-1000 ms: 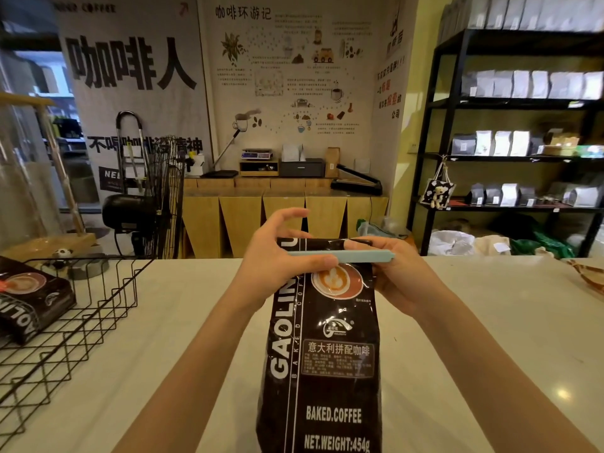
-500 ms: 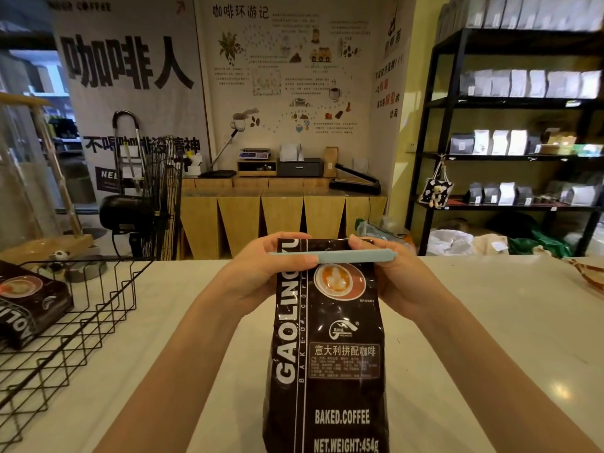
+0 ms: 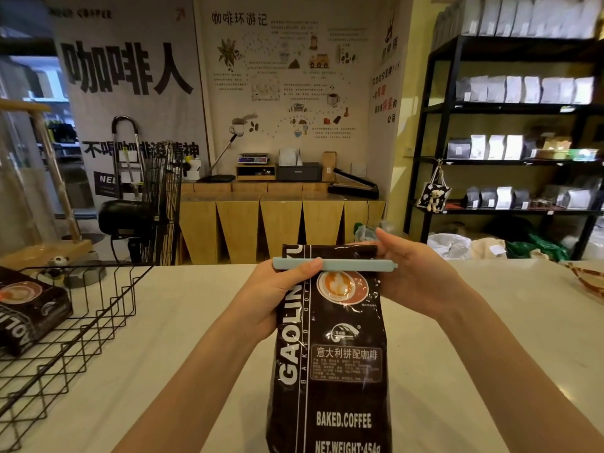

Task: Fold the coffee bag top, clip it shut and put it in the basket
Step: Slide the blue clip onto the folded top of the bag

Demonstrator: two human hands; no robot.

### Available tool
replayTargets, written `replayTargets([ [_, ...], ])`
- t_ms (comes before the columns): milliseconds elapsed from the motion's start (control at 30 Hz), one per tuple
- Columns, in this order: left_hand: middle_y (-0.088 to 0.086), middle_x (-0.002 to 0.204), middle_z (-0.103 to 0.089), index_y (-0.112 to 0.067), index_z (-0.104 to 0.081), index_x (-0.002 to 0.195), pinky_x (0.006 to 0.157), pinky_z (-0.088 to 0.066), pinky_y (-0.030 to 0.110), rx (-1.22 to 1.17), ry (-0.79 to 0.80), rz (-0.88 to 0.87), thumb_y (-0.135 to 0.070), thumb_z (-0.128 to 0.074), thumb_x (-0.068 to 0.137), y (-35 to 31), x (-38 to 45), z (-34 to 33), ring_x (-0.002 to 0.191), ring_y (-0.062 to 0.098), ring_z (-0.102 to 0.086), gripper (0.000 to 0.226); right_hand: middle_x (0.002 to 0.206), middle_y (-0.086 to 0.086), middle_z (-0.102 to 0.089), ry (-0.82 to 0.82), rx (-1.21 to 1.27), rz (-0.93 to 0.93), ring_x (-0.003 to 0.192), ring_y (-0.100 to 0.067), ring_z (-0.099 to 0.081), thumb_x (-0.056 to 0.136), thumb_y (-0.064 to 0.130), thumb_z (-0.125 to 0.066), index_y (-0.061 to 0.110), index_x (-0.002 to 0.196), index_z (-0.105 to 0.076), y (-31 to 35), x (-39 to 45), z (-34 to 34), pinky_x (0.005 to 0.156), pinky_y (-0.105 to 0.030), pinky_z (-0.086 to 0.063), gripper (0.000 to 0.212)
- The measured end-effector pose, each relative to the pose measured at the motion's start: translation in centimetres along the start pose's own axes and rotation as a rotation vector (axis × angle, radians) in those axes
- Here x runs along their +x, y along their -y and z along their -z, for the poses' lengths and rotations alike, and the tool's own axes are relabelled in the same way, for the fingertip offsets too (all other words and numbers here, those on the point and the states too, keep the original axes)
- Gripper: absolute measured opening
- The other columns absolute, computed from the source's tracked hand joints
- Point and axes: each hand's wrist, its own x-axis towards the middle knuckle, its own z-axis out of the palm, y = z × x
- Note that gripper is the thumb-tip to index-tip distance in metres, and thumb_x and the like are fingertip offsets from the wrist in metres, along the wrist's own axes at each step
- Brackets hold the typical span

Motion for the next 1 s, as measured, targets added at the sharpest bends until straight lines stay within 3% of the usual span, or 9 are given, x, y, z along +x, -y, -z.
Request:
replayTargets([
  [100,0.007,0.061,-0.071,-0.007,-0.064,0.078,0.054,-0.058,0.026,-0.013,-0.007,0.002,-0.017,-0.069,0.062,0.0,0.0,-0.1,0.055,0.018,-0.069,0.021,0.092,-0.004,-0.067,0.015,-0.163,0.052,0.09,-0.021,-0.062,0.093,0.033,-0.038,0.014,0.087,-0.067,0.2,-0.3,0.0,0.074,-0.032,-0.049,0.035],
  [167,0.008,0.062,-0.071,-0.006,-0.064,0.08,0.054,-0.058,0.026,-0.018,-0.009,-0.003,-0.017,-0.069,0.061,0.0,0.0,-0.1,0.055,0.018,-0.069,0.023,0.108,0.005,-0.064,0.016,-0.259,0.09,0.104,-0.02,-0.061,0.093,0.033,-0.037,0.016,0.105,-0.065,0.1,-0.1,-0.1,0.082,-0.036,-0.052,0.035],
  [233,0.008,0.063,-0.072,-0.005,-0.064,0.083,0.054,-0.058,0.026,-0.016,-0.015,-0.011,-0.017,-0.07,0.06,-0.1,0.0,-0.1,0.056,0.018,-0.069,0.026,0.113,0.015,-0.063,0.025,-0.283,0.103,0.111,-0.019,-0.059,0.093,0.037,-0.037,0.021,0.117,-0.061,0.0,0.0,-0.3,0.088,-0.041,-0.053,0.038],
  [400,0.009,0.065,-0.072,-0.005,-0.064,0.083,0.056,-0.058,0.027,-0.028,-0.021,-0.013,-0.016,-0.071,0.058,0.0,0.1,0.1,0.057,0.019,-0.07,0.028,0.115,0.013,-0.061,-0.002,-0.351,0.078,0.109,-0.02,-0.059,0.091,0.043,-0.037,0.032,0.113,-0.062,-0.2,0.3,-0.6,0.09,-0.046,-0.051,0.035],
  [500,0.008,0.062,-0.071,-0.005,-0.064,0.079,0.054,-0.058,0.026,-0.032,-0.038,-0.014,-0.013,-0.069,0.063,0.0,0.2,0.0,0.055,0.018,-0.069,0.019,0.124,0.013,-0.044,-0.096,-0.574,0.168,0.114,-0.015,-0.047,0.092,0.043,-0.035,0.043,0.101,-0.061,-0.2,0.3,-0.9,0.081,-0.032,-0.053,0.028],
  [600,0.008,0.061,-0.071,-0.005,-0.063,0.081,0.053,-0.058,0.026,-0.046,-0.054,-0.015,-0.013,-0.069,0.065,-0.1,0.3,0.0,0.055,0.018,-0.069,0.019,0.126,0.017,-0.043,-0.141,-0.756,0.331,0.11,-0.011,-0.05,0.093,0.037,-0.038,0.036,0.11,-0.06,-0.1,0.1,-0.5,0.072,-0.026,-0.055,0.028],
  [700,0.008,0.063,-0.071,-0.004,-0.062,0.089,0.054,-0.058,0.027,-0.052,-0.074,-0.007,-0.015,-0.07,0.061,-0.1,0.2,0.0,0.057,0.019,-0.07,0.031,0.111,0.002,-0.065,-0.231,-0.589,0.371,0.1,-0.016,-0.062,0.087,0.035,-0.051,0.023,0.103,-0.066,0.0,0.0,0.1,0.07,-0.031,-0.059,0.026],
  [867,0.009,0.063,-0.071,-0.003,-0.062,0.084,0.053,-0.058,0.028,-0.087,-0.146,-0.058,-0.016,-0.072,0.055,-0.2,0.2,0.2,0.056,0.02,-0.069,0.033,0.095,-0.002,-0.072,-0.098,-0.36,0.201,0.085,-0.016,-0.071,0.06,0.043,-0.066,0.014,0.108,-0.063,-0.2,0.3,0.2,0.067,-0.026,-0.057,0.056],
  [1000,0.01,0.068,-0.071,-0.004,-0.061,0.09,0.056,-0.058,0.029,-0.094,-0.179,-0.172,-0.019,-0.073,0.054,-0.4,0.2,0.0,0.059,0.02,-0.07,0.041,0.081,-0.001,-0.074,-0.09,-0.218,0.268,0.076,-0.013,-0.07,0.062,0.034,-0.067,0.013,0.091,-0.067,-1.0,0.6,-0.6,0.065,-0.023,-0.056,0.035],
])
